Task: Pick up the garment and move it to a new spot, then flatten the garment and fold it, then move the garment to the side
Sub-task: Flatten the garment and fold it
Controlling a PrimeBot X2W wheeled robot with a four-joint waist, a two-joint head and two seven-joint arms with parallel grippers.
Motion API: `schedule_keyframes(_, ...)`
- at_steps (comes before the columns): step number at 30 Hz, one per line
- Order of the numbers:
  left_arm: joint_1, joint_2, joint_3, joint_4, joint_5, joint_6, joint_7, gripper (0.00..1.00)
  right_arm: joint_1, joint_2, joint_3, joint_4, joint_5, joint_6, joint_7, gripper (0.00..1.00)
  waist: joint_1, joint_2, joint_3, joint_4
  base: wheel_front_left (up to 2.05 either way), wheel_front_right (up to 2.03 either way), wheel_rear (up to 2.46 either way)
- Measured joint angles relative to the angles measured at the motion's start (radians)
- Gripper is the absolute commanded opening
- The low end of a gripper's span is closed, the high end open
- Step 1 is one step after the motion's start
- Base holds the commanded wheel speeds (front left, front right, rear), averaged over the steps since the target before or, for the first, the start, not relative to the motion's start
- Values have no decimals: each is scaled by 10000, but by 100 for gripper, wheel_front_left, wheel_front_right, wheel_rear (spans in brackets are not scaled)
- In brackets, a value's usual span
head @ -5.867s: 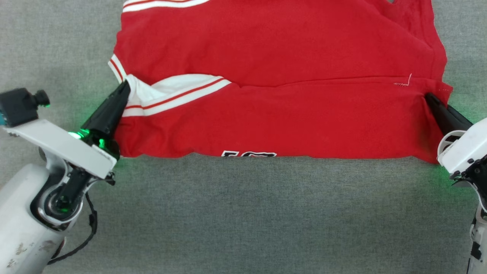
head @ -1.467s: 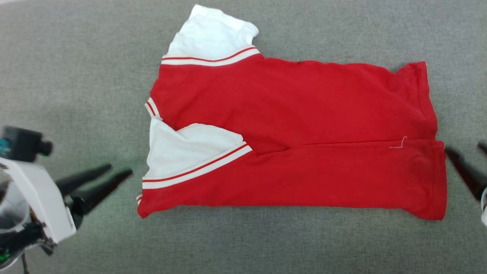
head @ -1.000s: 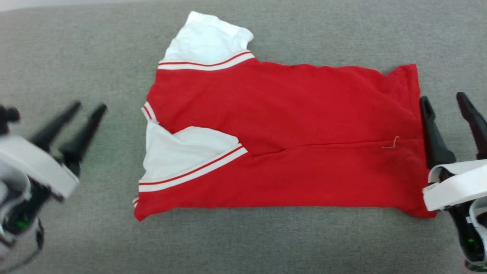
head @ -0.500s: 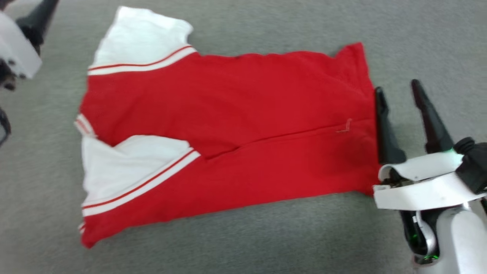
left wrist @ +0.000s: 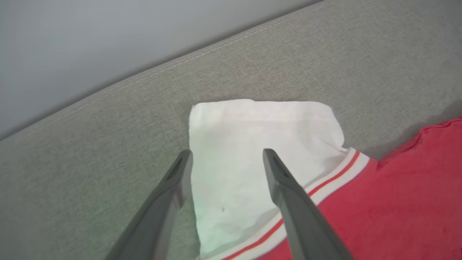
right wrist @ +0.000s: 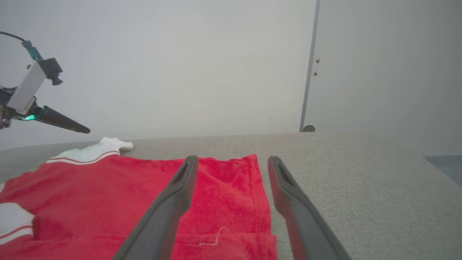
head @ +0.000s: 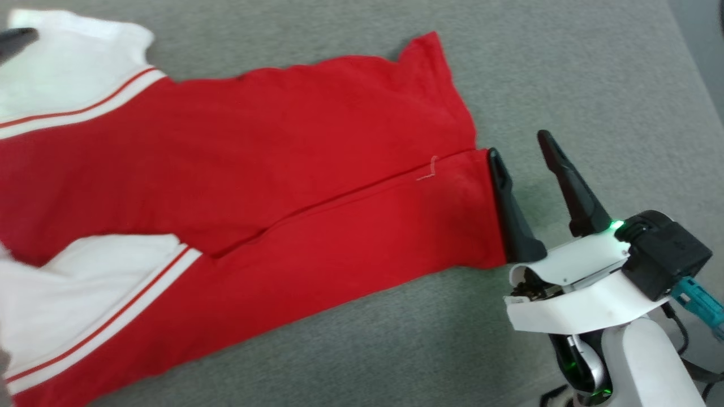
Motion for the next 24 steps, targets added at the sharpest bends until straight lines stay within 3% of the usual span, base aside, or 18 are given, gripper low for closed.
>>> schedule_keyframes(8, -539, 545, -408, 219, -299, -2, 922, 100, -121, 2, 539, 29, 104, 0, 130, 100, -1, 0, 401, -737, 0, 0, 0)
schedule_keyframes(24, -1082, 1093, -1446, 420, 334, -29, 372, 100, -219, 4, 750, -290, 134, 0, 314, 100, 0, 0, 904, -1160, 0, 0, 0)
